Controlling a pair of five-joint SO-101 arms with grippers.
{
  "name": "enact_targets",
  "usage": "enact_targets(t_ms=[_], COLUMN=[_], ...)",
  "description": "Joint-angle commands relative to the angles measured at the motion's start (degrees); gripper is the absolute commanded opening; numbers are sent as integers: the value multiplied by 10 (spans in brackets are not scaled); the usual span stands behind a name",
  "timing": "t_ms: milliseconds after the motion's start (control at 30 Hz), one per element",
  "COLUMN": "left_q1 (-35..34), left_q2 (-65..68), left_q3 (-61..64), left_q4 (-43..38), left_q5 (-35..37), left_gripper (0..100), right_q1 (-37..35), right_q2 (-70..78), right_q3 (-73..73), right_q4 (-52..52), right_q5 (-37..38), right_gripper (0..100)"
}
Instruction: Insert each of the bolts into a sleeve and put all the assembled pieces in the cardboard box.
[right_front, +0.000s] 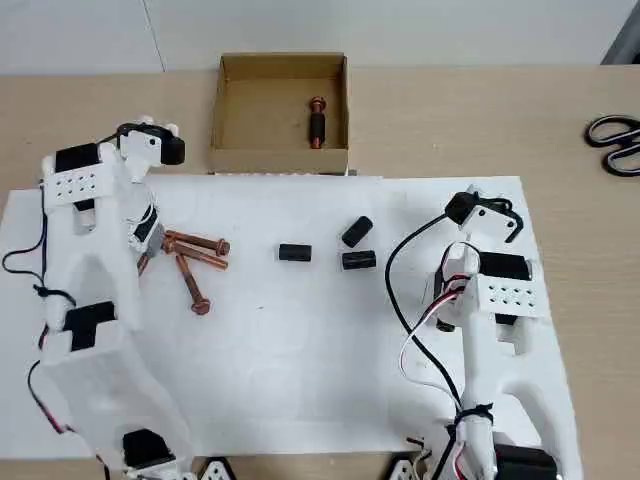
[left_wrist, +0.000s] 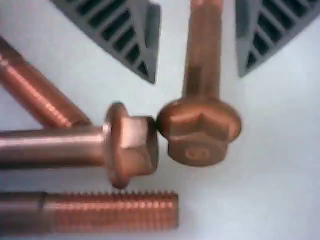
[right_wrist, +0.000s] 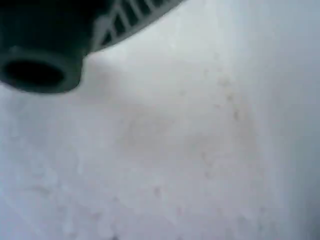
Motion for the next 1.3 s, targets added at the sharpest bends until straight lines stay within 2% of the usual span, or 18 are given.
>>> enact_targets(t_ms=[0,367,600,800,967,1267], left_q1=[5,5,0,0,3,61], left_q2=[9,27,115,118,87,-73], left_q3=[-26,-23,-26,-29,-65,-83], left_q4=[-5,-9,-23,-40,-1,78], left_q5=[-7,-11,-16,-13,-12,-12], left_gripper=[104,104,100,93,3,6], right_q1=[3,3,3,3,3,0], right_q2=[-22,-22,-22,-22,-23,-77], right_q3=[-3,-3,-3,-3,-3,-12], right_q4=[-7,-9,-7,-6,-7,-1], right_q5=[-1,-2,-3,-3,-4,-1], right_gripper=[4,4,4,4,4,4])
